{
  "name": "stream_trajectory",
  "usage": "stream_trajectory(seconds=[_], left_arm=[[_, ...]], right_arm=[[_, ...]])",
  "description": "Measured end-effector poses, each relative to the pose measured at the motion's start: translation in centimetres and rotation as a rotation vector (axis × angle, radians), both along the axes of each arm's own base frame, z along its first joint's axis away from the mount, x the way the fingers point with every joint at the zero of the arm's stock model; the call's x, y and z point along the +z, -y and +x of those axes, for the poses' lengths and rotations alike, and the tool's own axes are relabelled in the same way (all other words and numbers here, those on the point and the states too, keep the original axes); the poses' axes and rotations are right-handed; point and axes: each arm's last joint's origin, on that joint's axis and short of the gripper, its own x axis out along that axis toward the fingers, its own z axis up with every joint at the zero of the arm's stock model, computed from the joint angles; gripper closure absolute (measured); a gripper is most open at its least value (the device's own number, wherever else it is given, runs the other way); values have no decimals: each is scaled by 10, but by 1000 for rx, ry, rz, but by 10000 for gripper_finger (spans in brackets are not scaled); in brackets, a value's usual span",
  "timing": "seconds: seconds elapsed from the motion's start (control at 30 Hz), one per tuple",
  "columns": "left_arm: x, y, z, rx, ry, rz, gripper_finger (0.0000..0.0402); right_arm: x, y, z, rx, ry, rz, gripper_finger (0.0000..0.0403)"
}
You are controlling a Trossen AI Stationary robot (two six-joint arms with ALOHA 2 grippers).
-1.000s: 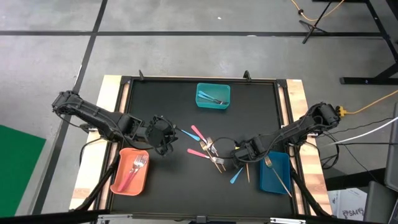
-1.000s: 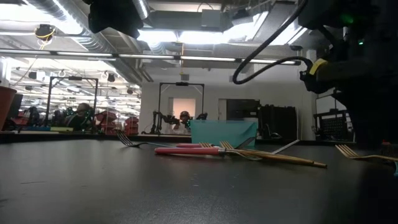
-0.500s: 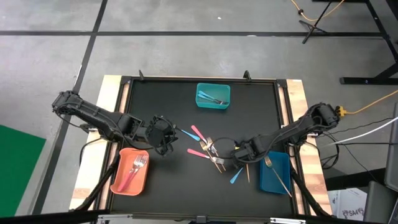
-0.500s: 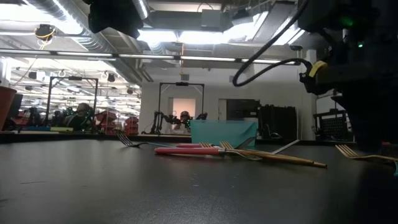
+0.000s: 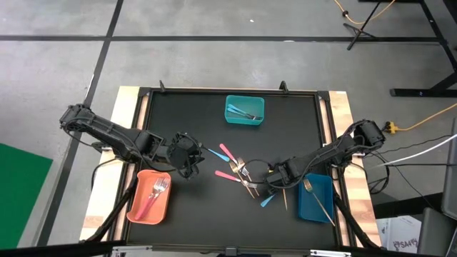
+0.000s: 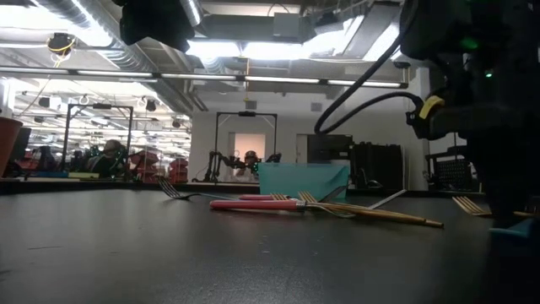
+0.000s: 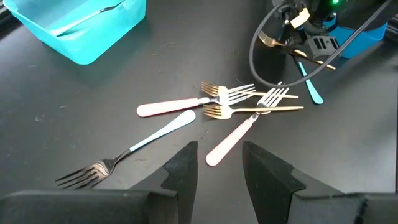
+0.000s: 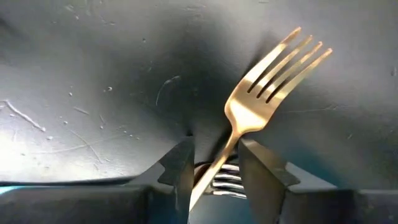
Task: Sort silverware by color (type)
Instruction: Put the gold fork into the blue bin
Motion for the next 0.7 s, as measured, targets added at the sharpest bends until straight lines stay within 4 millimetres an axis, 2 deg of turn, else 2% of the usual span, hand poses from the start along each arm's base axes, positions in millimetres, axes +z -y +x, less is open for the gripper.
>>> stream_trajectory(seconds=[0.23, 0.7], left_arm=[[0, 0, 0, 0, 0, 0, 282], [0, 0, 0, 0, 0, 0, 282]], right_arm=[[0, 0, 0, 1, 4, -6, 290], [0, 0, 1, 29, 18, -17, 383]])
